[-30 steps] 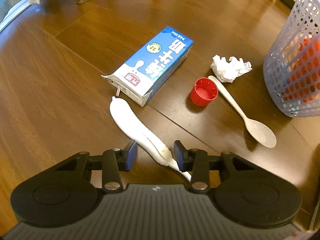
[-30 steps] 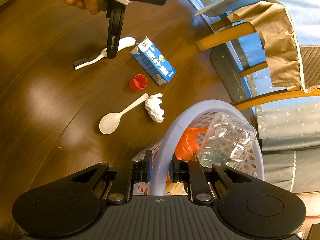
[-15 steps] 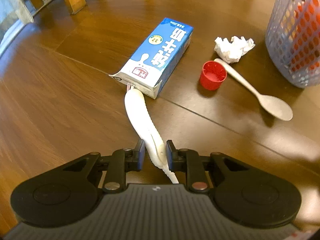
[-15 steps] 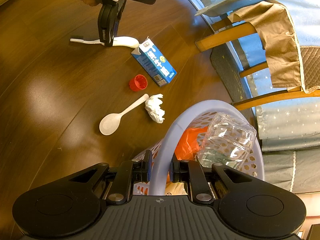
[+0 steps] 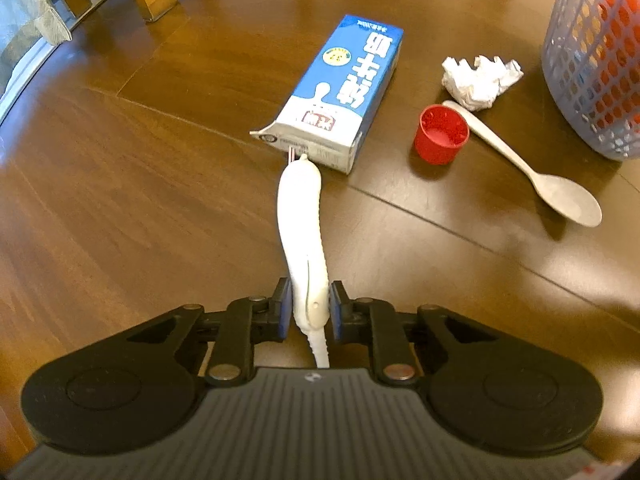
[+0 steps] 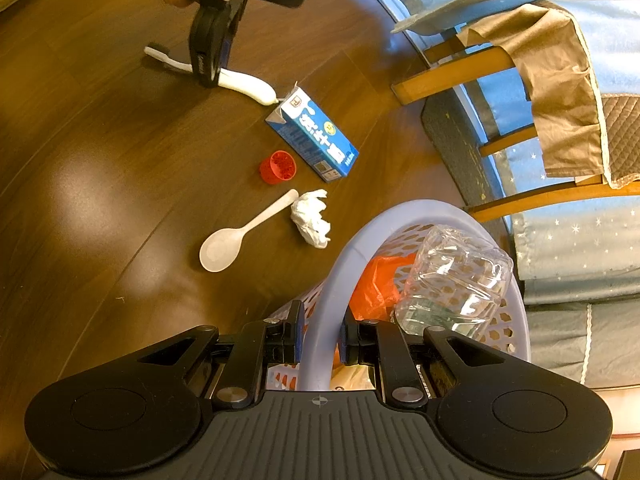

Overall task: Collect trash
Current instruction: 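Carry the toothbrush with the left tool into the wastebasket and release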

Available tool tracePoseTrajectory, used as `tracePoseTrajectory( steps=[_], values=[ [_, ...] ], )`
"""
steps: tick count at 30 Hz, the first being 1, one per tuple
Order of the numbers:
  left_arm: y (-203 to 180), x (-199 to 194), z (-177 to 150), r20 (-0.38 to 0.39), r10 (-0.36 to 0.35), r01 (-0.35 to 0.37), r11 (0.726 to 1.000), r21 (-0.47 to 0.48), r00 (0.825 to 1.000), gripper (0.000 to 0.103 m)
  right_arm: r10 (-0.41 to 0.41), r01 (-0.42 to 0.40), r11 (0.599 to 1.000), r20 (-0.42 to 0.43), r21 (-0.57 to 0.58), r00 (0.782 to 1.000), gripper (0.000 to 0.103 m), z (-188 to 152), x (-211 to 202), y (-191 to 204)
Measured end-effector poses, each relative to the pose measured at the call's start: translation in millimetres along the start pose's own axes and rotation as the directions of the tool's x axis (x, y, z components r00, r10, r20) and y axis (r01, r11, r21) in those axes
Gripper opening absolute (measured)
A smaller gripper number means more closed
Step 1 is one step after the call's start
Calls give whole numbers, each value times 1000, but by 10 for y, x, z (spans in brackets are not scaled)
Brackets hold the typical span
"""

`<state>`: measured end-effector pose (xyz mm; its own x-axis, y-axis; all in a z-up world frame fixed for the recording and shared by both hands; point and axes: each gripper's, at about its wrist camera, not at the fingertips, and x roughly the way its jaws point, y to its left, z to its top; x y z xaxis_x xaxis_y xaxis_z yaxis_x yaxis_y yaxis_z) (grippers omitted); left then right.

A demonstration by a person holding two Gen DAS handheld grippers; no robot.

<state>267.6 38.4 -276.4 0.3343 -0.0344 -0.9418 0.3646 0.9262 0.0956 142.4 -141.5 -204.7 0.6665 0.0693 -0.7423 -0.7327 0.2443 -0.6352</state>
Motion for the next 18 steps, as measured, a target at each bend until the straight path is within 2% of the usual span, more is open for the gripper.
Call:
tracePoseTrajectory(
  steps=[9,18],
  values=[
    [19,-338,-202,-14,-34,35,994,99,999,16,1,-1,1000,3,-14,1000,13,-14,-4,30],
    [30,-1088,-236,48,-40,30,982,185,998,16,0,0,1000,6,-25,1000,13,-23,-5,33]
  ],
)
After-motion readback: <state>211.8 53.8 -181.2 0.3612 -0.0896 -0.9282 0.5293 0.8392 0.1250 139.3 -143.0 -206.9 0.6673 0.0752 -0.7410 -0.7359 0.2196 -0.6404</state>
